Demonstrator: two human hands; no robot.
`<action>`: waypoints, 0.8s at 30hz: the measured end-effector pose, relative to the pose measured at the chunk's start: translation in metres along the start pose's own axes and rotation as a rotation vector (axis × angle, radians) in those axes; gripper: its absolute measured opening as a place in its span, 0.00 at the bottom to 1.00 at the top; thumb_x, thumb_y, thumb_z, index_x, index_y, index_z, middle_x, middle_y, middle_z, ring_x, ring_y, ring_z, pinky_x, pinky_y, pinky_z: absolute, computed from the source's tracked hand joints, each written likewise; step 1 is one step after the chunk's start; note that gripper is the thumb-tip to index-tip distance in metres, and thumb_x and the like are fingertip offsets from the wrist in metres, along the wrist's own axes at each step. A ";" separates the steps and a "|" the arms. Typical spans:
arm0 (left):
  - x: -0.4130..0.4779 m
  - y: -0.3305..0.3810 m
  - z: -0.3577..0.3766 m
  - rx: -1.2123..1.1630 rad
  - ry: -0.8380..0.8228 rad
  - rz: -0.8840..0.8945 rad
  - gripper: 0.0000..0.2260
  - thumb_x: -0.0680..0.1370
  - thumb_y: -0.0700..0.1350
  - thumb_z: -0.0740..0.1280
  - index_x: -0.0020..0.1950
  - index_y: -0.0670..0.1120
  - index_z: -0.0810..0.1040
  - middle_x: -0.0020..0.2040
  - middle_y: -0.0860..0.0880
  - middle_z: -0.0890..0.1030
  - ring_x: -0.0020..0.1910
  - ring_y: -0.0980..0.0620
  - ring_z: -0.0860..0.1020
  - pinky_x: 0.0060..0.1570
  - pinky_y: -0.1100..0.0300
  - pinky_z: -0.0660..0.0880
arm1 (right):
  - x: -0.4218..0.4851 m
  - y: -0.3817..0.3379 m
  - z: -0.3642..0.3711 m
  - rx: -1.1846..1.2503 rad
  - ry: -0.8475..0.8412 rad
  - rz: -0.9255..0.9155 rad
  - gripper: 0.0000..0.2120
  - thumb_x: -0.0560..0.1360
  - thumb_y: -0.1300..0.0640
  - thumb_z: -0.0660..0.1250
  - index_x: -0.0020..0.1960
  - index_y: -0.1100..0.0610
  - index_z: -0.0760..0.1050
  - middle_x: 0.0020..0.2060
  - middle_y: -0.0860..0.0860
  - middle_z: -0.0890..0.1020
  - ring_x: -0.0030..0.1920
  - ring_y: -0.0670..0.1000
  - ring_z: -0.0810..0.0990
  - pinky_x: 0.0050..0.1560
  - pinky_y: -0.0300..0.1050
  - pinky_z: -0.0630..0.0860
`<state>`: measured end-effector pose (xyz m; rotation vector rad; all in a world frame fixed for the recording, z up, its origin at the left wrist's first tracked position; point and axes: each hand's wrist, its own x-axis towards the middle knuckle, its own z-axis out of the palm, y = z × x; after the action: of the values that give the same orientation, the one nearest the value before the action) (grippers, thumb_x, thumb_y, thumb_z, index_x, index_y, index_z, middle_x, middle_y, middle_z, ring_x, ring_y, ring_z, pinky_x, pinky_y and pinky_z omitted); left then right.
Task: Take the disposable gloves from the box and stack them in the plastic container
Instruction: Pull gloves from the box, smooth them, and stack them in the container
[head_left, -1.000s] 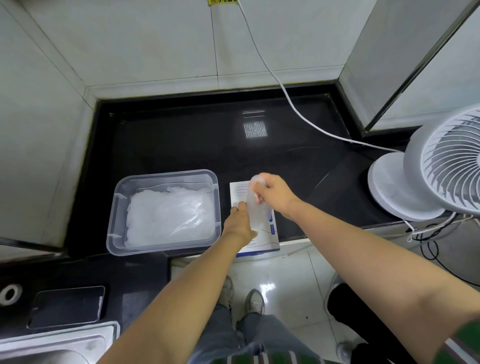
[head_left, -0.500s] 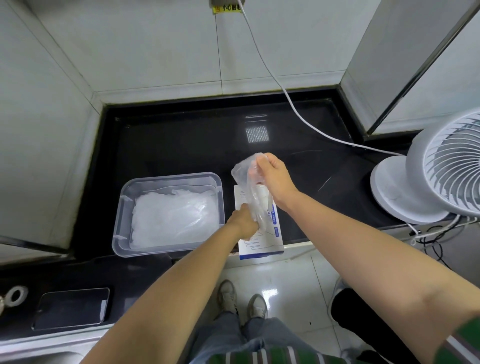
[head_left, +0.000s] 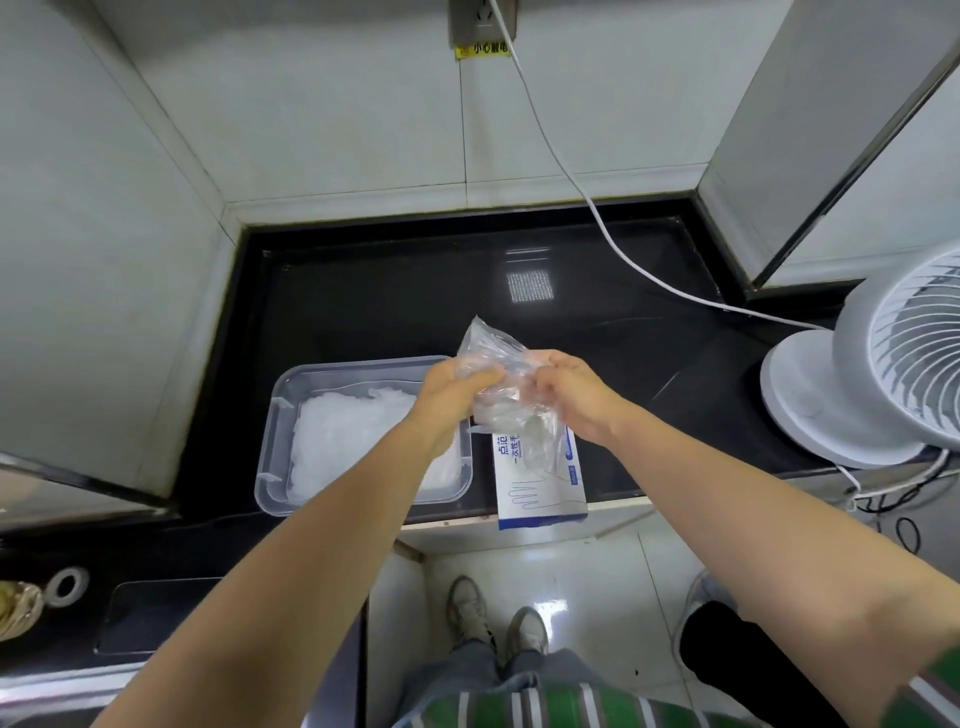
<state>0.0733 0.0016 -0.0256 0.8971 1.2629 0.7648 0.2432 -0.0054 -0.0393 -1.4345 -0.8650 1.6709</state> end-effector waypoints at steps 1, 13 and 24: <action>-0.001 0.000 -0.006 0.022 0.022 -0.011 0.02 0.76 0.39 0.71 0.48 0.44 0.81 0.44 0.46 0.84 0.44 0.49 0.82 0.45 0.58 0.79 | 0.000 -0.001 0.001 0.020 -0.091 0.013 0.16 0.73 0.64 0.63 0.60 0.64 0.77 0.50 0.59 0.82 0.49 0.57 0.82 0.55 0.50 0.78; -0.020 -0.003 -0.072 -0.192 0.063 -0.158 0.25 0.68 0.52 0.77 0.60 0.42 0.79 0.45 0.46 0.75 0.40 0.53 0.73 0.43 0.61 0.72 | 0.004 -0.009 0.043 -0.091 0.035 -0.083 0.06 0.79 0.62 0.64 0.44 0.57 0.74 0.32 0.50 0.81 0.34 0.48 0.78 0.43 0.44 0.74; -0.026 -0.023 -0.100 -0.043 0.349 -0.110 0.11 0.77 0.44 0.71 0.58 0.44 0.77 0.48 0.47 0.82 0.43 0.52 0.80 0.45 0.59 0.78 | 0.003 -0.002 0.096 -0.260 -0.025 -0.050 0.05 0.77 0.57 0.69 0.46 0.60 0.78 0.39 0.53 0.82 0.39 0.50 0.82 0.39 0.40 0.78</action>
<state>-0.0299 -0.0174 -0.0412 0.6702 1.5819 0.8824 0.1477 -0.0032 -0.0258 -1.5517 -1.1564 1.5860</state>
